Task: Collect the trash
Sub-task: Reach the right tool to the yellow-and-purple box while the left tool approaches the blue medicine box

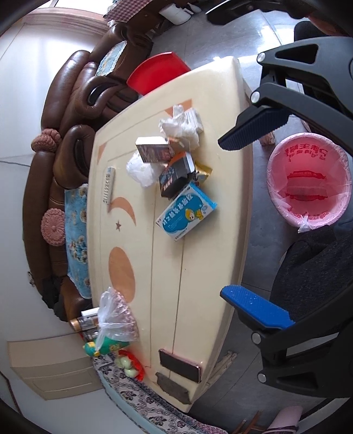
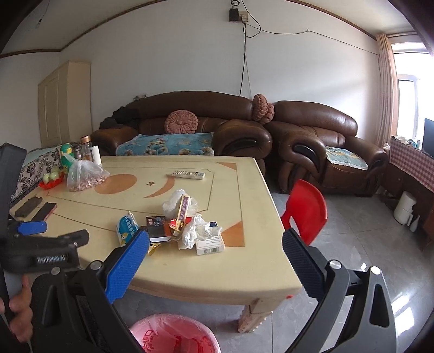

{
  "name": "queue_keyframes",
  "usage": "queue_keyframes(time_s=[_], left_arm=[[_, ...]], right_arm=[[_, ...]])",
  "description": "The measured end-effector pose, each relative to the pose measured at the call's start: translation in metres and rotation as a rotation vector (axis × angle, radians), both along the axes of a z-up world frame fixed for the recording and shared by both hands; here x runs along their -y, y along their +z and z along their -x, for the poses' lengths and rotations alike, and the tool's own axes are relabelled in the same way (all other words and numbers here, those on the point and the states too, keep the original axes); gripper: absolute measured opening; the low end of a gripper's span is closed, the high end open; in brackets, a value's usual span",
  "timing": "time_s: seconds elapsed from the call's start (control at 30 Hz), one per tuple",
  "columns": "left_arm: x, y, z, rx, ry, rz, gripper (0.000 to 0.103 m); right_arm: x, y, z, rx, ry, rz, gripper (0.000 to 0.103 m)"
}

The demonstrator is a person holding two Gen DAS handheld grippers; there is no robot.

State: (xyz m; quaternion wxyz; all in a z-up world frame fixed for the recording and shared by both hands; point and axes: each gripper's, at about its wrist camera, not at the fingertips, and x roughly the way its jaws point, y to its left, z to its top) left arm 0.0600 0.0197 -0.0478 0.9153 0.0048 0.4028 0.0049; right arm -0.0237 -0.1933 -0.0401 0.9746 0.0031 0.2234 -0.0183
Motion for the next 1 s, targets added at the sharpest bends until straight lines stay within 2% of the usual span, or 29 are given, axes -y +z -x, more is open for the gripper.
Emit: queue_keyframes(time_s=[0.1,0.43,0.57,0.7,0.83,1.0], left_arm=[[-0.007,-0.007,-0.014,-0.017,0.012,0.006,0.098],[-0.023,-0.034,-0.067,-0.128,0.044,0.045,0.098],[-0.024,-0.041,-0.091,-0.17,0.056,0.074,0.098],[-0.022,-0.051,-0.122,-0.229,0.074,0.129,0.098],[-0.023,-0.064,-0.15,-0.274,0.114,0.159,0.098],[-0.03,-0.083,-0.178,-0.344,0.161,0.208,0.098]], right_arm=[[0.005,-0.011,-0.009,0.015,0.027,-0.017,0.096],[0.002,-0.039,-0.051,-0.03,0.098,0.017,0.096],[-0.005,-0.047,-0.07,-0.048,0.177,-0.001,0.096],[-0.005,-0.048,-0.103,-0.074,0.25,-0.044,0.096],[-0.007,-0.047,-0.142,-0.095,0.312,-0.028,0.096],[-0.008,-0.054,-0.185,-0.133,0.381,-0.063,0.096]])
